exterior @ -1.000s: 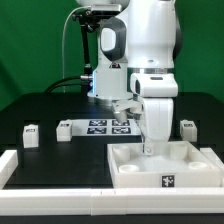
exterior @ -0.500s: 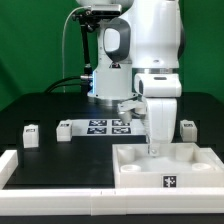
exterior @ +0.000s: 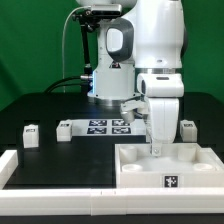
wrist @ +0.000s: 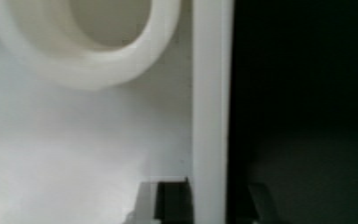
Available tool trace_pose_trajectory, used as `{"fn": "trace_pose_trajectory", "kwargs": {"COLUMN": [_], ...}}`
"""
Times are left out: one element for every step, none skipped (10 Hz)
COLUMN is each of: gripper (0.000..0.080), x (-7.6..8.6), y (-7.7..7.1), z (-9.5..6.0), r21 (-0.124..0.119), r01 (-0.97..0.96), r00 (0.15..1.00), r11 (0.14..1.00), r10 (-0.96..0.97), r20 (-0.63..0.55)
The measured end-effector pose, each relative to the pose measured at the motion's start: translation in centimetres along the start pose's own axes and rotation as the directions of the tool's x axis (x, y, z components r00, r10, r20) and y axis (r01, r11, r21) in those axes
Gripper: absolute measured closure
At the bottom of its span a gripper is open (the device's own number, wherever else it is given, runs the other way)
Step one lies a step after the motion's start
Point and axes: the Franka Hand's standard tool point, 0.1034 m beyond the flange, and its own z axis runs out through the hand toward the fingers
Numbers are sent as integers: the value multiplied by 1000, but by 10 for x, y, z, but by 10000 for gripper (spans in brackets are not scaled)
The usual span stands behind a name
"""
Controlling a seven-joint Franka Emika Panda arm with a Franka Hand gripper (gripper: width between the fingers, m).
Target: Assemble one leg
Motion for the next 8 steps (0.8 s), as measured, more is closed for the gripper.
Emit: {"fn": "trace_pose_trajectory", "kwargs": {"gripper": [745,564,429,429,247,181,181,156], "x": [0,0,0,0,0,0,0,0], "y": [0,0,0,0,0,0,0,0], "z": [0,0,0,0,0,0,0,0], "r21": [0,1,1,1,1,1,1,1], "r01": [0,0,0,0,0,0,0,0], "r00": [1000,1000,1000,1000,1000,1000,1000,1000], "r11": [1000,1000,1000,1000,1000,1000,1000,1000], "r10": [0,0,0,0,0,0,0,0], "r20": [0,0,0,0,0,0,0,0]}}
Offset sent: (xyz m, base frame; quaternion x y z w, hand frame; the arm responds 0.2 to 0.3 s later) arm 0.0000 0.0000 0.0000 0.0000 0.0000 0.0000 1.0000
